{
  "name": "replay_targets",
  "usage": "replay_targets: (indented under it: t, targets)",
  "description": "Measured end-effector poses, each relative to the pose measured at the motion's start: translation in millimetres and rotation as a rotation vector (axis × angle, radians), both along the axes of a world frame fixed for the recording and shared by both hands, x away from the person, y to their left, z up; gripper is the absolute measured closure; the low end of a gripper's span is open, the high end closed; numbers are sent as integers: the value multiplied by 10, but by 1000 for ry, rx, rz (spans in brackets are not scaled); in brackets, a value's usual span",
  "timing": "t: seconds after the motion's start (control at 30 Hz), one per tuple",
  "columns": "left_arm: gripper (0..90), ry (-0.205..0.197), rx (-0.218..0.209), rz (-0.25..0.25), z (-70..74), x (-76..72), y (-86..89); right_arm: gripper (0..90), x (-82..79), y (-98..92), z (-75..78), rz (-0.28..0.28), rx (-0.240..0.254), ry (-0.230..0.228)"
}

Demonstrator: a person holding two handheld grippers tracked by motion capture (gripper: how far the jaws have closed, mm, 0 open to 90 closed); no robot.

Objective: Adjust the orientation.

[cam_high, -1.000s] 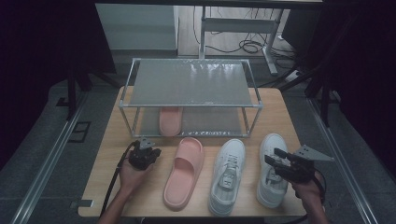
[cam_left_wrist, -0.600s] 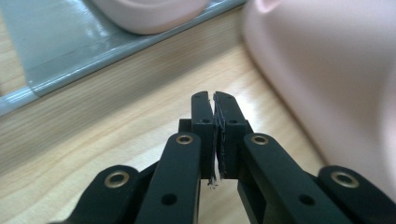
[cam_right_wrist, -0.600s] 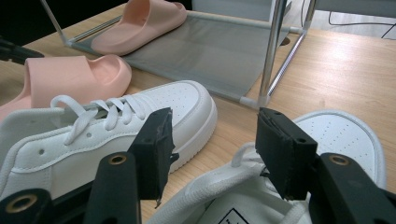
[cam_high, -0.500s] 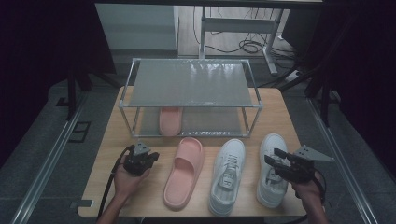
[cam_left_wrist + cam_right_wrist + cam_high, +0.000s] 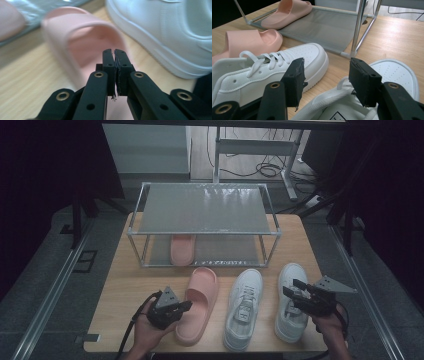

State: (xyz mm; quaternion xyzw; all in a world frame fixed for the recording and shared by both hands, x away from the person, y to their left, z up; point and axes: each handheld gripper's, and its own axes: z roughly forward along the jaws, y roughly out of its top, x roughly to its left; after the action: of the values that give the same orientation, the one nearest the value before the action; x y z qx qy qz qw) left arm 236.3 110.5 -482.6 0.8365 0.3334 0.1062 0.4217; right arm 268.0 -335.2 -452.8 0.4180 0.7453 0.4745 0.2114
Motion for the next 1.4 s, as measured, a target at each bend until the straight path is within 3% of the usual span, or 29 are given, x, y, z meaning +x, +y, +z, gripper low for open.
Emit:
replay_targets:
  t: [0.27, 0.63, 1.0, 1.4]
  targets:
    - [880, 52, 37, -87, -141, -103, -287, 466, -2, -3, 5, 2, -1, -3]
    - [880, 95, 63, -126, -269, -164, -454, 466, 0, 0, 2, 2, 1, -2]
    - [882, 107, 79, -110, -306, -176, -385, 466, 4, 5, -5, 5, 0, 0]
    - [881, 115, 86, -56, -298, -181, -123, 465, 9, 13, -12, 6, -2, 4]
